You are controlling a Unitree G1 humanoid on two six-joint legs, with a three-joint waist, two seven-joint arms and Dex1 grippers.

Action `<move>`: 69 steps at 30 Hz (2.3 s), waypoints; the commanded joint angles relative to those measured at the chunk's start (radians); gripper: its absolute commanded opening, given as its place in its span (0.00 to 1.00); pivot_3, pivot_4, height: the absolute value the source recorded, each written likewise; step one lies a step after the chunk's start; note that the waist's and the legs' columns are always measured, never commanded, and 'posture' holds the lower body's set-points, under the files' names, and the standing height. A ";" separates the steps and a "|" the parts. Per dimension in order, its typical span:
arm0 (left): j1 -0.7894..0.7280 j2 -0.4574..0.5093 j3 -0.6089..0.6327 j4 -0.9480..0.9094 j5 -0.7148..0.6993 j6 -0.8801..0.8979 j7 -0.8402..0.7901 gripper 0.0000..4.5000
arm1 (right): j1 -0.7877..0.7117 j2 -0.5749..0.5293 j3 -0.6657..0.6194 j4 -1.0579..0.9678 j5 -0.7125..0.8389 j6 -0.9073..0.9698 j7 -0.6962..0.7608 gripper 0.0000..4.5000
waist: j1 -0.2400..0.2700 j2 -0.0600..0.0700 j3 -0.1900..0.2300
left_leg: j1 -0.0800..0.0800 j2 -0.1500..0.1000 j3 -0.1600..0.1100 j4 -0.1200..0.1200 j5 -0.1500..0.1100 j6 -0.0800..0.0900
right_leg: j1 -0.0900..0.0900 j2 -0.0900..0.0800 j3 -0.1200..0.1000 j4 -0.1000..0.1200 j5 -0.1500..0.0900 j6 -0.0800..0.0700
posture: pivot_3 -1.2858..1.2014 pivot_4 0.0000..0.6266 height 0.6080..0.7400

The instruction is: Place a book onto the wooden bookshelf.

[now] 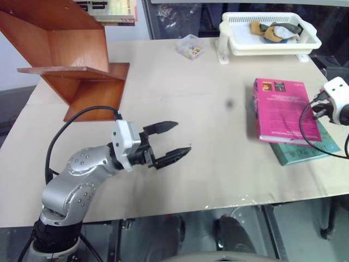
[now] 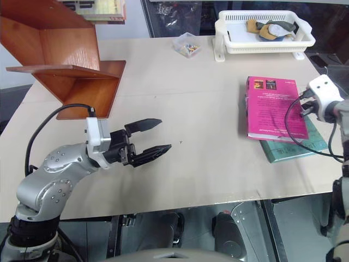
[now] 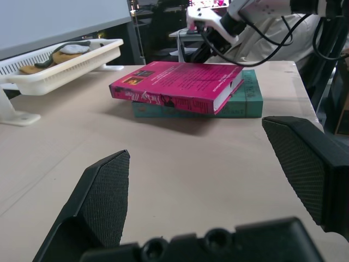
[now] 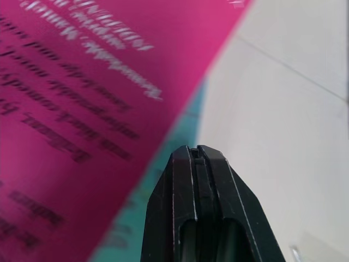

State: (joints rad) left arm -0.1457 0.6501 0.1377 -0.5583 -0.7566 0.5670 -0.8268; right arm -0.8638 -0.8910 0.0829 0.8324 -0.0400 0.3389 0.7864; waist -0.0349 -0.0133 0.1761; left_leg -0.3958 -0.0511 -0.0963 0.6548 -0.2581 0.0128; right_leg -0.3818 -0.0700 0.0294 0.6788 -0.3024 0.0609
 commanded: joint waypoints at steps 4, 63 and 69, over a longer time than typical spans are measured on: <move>0.010 0.019 0.041 -0.054 -0.036 0.003 0.020 1.00 | -0.040 0.010 -0.018 0.034 -0.002 -0.081 0.056 0.00 | -0.001 0.000 0.000 | 0.000 0.000 0.000 0.000 0.000 0.000 | 0.000 0.000 0.000 0.000 0.000 0.000 | 0.52 0.24 1.00; -0.038 0.002 -0.032 0.085 0.019 -0.039 -0.032 1.00 | 0.538 -0.109 -0.397 -0.517 0.121 -0.150 0.038 0.62 | 0.029 0.002 -0.001 | -0.002 0.000 -0.001 -0.001 0.000 0.000 | -0.002 0.000 0.001 0.000 0.000 0.000 | 0.52 0.24 1.00; -0.179 -0.040 -0.094 0.282 0.062 -0.066 -0.112 1.00 | 0.999 0.065 -0.781 -1.439 0.422 0.306 0.006 0.99 | 0.022 0.008 -0.004 | 0.000 0.000 -0.002 -0.001 -0.003 0.004 | 0.000 0.003 -0.001 0.003 0.000 0.000 | 0.52 0.24 1.00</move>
State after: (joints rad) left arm -0.3014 0.6154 0.0464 -0.2981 -0.7046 0.5257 -0.9098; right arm 0.1220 -0.8274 -0.6040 -0.4109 0.2988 0.5544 0.8130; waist -0.0131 -0.0051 0.1724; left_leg -0.3936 -0.0502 -0.0984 0.6551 -0.2607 0.0172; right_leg -0.3799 -0.0644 0.0289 0.6820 -0.3020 0.0615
